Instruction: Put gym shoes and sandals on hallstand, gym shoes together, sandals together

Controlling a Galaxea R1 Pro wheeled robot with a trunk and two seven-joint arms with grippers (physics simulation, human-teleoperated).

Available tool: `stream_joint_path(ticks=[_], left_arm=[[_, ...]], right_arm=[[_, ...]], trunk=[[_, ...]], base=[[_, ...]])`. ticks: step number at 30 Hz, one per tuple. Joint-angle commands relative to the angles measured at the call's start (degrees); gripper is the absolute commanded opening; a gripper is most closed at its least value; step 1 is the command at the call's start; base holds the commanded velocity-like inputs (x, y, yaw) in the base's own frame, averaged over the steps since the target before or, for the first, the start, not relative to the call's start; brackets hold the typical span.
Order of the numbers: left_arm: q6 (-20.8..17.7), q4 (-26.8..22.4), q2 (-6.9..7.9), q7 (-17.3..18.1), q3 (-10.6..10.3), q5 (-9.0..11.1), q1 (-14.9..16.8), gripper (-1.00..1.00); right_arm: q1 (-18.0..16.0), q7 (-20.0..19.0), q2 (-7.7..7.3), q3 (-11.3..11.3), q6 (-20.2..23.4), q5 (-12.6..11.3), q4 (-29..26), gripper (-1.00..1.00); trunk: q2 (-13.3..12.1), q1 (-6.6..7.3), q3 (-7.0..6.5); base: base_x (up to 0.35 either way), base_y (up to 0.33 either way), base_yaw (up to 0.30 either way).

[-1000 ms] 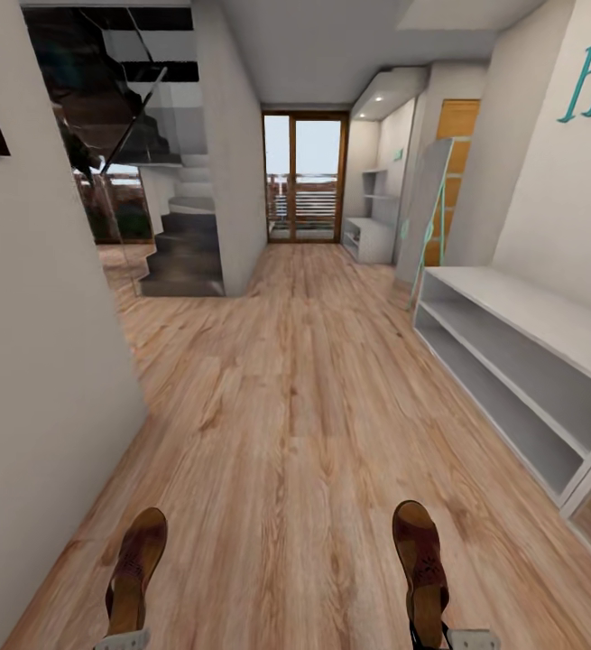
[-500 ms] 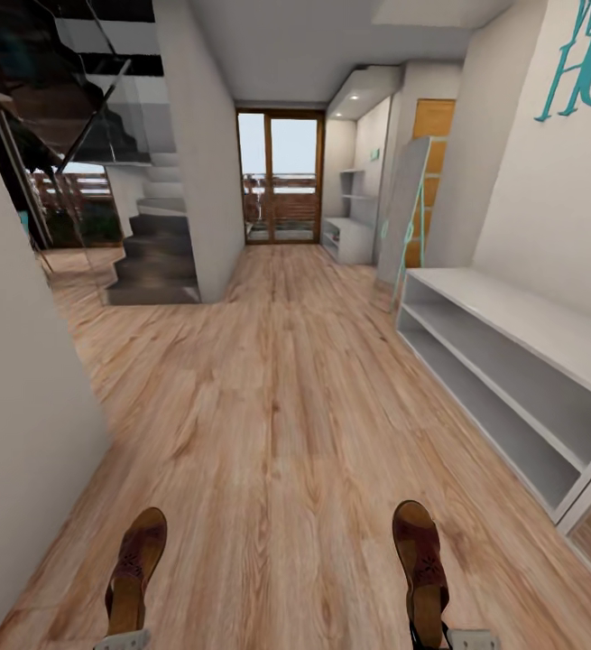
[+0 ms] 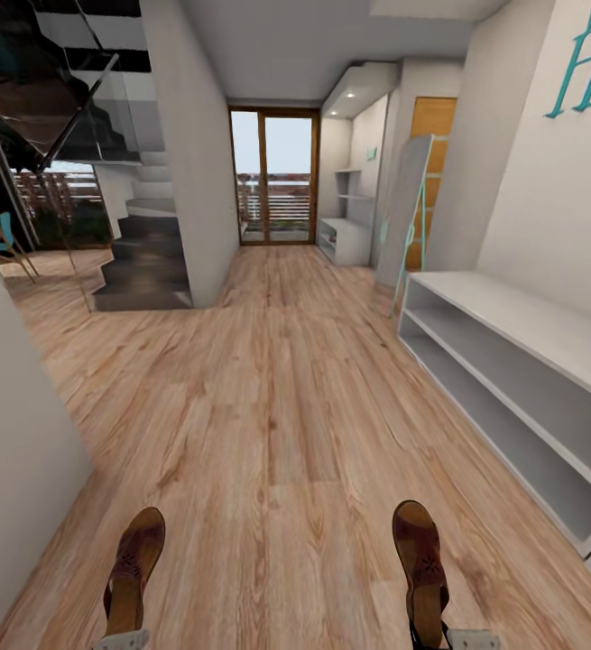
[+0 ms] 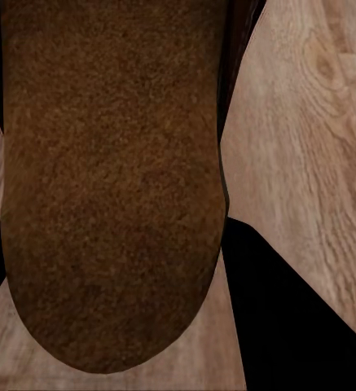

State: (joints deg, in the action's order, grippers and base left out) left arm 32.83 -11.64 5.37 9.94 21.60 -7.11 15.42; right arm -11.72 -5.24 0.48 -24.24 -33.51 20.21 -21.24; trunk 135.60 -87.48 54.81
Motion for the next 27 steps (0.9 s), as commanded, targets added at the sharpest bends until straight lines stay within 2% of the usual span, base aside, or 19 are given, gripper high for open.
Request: stream_joint_path(ticks=[1, 12, 27], left_arm=[[0.2, 0.04, -0.01, 0.17, 0.54, -0.71, 0.05, -1.0], [0.14, 0.04, -0.01, 0.18, 0.54, -0.71, 0.03, -1.0], [0.13, 0.04, -0.01, 0.17, 0.54, -0.72, 0.05, -1.0]], right_arm=[[-0.03, -0.56, 0.05, -0.46, -0.13, -0.18, -0.03, -1.0], [-0.04, -0.56, 0.05, -0.46, -0.09, -0.18, -0.03, -1.0], [-0.01, -0.56, 0.05, -0.46, -0.06, -0.12, -0.03, -1.0]], trunk=[[0.02, -0.02, 0.05], [0.02, -0.02, 0.05], [0.02, -0.02, 0.05]], base=[[0.337, 0.115, 0.0], [0.337, 0.107, 0.0], [0.338, 0.011, 0.0]])
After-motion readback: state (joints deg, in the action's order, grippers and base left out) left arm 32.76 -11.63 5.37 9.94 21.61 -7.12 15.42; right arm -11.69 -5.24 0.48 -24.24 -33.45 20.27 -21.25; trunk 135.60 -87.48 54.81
